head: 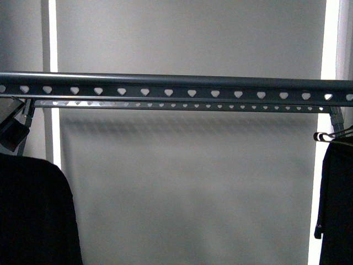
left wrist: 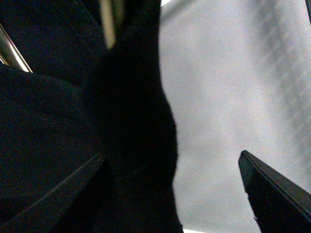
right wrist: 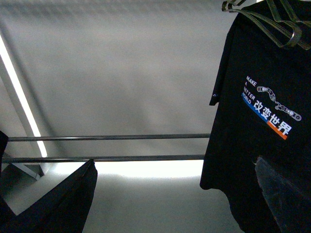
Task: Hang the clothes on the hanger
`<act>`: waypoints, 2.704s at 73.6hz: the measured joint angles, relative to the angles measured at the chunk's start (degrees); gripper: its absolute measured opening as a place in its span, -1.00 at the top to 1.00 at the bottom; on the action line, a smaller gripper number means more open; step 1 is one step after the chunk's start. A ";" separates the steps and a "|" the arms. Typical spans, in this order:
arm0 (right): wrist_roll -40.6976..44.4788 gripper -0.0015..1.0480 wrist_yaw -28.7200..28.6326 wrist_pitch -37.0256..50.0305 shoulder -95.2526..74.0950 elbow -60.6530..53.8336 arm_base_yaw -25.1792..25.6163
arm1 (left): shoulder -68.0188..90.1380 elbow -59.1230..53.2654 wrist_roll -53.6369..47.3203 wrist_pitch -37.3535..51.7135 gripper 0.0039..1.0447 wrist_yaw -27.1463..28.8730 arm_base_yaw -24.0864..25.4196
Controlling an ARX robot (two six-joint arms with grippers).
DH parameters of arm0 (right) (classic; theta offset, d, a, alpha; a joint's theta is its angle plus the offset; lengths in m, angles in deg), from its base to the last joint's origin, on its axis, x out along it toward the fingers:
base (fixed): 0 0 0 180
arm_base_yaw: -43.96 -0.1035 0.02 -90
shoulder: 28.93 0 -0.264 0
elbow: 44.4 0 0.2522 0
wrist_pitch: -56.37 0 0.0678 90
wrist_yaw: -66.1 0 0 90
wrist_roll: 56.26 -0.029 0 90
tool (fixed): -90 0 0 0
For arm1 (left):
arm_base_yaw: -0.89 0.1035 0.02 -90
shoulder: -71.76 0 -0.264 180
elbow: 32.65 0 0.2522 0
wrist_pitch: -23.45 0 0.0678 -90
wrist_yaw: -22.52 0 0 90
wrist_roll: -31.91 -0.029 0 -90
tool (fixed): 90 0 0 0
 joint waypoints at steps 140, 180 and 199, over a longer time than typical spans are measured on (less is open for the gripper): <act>0.00 -0.86 0.00 0.00 0.00 0.00 0.00 | -7.37 9.09 -146.31 -0.48 0.93 -62.49 -8.83; 0.00 -0.86 -0.02 0.00 0.00 0.00 0.00 | -3.17 7.74 -155.84 10.23 0.93 -63.98 -10.10; 0.00 -0.86 -0.02 0.00 0.00 0.00 0.00 | -3.15 7.52 -157.04 10.23 0.93 -63.69 -10.08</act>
